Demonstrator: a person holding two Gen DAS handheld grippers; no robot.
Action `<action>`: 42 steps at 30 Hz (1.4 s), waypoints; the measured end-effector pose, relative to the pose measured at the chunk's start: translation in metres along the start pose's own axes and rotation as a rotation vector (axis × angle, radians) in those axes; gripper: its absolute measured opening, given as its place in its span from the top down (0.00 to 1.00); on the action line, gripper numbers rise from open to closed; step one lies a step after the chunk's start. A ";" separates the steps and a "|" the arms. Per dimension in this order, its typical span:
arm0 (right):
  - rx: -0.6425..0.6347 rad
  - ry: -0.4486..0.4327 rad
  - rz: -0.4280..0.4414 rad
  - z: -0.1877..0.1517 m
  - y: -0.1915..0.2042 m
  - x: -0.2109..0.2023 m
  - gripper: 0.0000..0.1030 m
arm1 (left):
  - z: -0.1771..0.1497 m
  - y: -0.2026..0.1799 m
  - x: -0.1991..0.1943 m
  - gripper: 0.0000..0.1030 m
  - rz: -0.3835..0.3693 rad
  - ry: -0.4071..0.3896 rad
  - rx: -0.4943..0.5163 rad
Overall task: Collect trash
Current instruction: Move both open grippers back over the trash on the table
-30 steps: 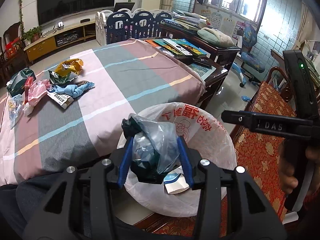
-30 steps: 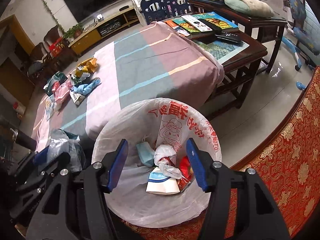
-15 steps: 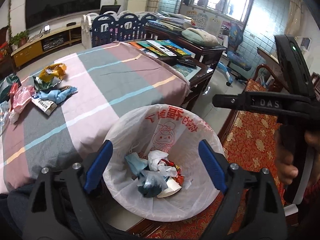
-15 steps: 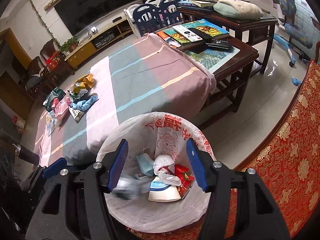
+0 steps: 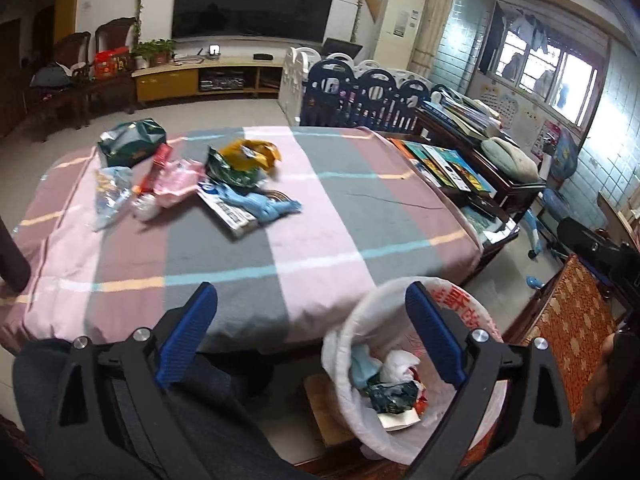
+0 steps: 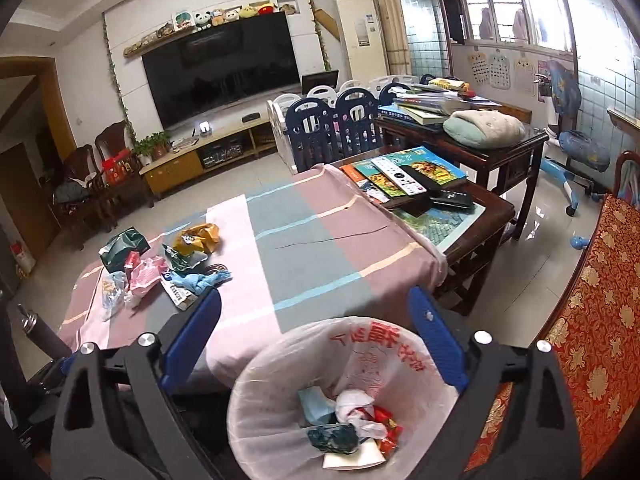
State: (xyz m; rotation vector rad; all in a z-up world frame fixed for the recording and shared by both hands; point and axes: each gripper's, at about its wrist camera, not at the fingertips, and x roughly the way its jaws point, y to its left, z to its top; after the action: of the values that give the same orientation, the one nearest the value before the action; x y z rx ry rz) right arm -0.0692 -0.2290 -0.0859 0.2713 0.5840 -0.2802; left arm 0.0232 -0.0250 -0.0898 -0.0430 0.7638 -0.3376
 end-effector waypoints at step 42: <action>-0.179 0.310 0.181 -0.033 0.204 0.210 0.53 | -0.020 0.226 0.000 0.53 0.302 -0.093 -0.509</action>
State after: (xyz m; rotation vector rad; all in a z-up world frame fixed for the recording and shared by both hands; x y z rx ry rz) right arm 0.1506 -0.0670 -0.1975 0.1942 0.8797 -0.0083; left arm 0.0735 0.1907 -0.1404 -0.4152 0.7362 0.1512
